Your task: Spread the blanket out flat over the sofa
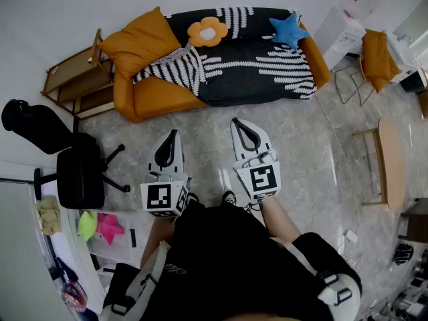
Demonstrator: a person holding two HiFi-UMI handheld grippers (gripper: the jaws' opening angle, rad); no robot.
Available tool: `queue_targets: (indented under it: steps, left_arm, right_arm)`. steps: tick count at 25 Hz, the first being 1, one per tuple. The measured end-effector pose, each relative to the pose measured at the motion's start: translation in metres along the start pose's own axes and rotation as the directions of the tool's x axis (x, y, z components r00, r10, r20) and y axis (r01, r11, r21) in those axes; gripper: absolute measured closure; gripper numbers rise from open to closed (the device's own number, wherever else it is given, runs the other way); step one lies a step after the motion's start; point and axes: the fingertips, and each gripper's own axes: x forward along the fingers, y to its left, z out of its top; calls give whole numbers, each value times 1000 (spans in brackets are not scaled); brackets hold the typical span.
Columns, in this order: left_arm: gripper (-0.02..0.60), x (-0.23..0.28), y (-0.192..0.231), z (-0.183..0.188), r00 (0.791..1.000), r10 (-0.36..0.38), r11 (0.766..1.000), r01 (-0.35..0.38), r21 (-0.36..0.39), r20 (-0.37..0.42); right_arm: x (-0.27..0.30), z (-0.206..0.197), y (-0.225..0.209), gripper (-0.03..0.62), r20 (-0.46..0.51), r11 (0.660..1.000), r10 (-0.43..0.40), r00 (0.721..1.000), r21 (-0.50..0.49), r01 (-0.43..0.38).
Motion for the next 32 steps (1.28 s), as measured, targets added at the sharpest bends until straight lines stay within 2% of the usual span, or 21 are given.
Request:
queue_targets:
  steps: [4, 8, 12, 14, 15, 18, 21, 25, 28, 32]
  left_arm:
    - [558, -4, -17, -5, 1000, -16, 999, 15, -34, -14]
    - [558, -4, -30, -18, 996, -74, 994, 71, -82, -40]
    - [555, -3, -39, -45, 988, -88, 991, 75, -107, -129]
    - [546, -4, -47, -60, 979, -107, 986, 83, -145, -171]
    - [521, -6, -50, -66, 977, -110, 984, 80, -162, -185]
    - [422, -12, -53, -77, 974, -75, 984, 37, -175, -212]
    - [371, -16, -52, -85, 973, -24, 986, -15, -169, -229]
    - [345, -19, -40, -103, 966, 29, 984, -73, -165, -255]
    - [341, -26, -29, -116, 955, 64, 977, -118, -177, -288]
    - [341, -21, -14, -127, 946, 53, 973, -120, -195, -320]
  right_arm:
    - [-10, 0, 3, 586, 3, 1000, 31, 1000, 4, -31]
    - [-12, -8, 4, 586, -2, 998, 58, 998, 25, -58]
    - [-20, -27, -3, 585, -24, 996, 57, 998, 75, -55]
    - [-24, -37, -4, 555, -44, 993, 79, 996, 90, -75]
    - [-26, -43, -4, 535, -54, 992, 92, 994, 97, -86]
    - [-31, -58, -5, 482, -75, 986, 125, 989, 123, -115]
    - [-29, -74, -8, 432, -89, 978, 159, 983, 150, -145]
    - [-17, -96, -8, 411, -93, 971, 185, 978, 173, -167]
    - [-17, -110, -6, 391, -132, 967, 194, 972, 194, -166]
    - [-5, -118, -8, 387, -171, 970, 187, 967, 190, -154]
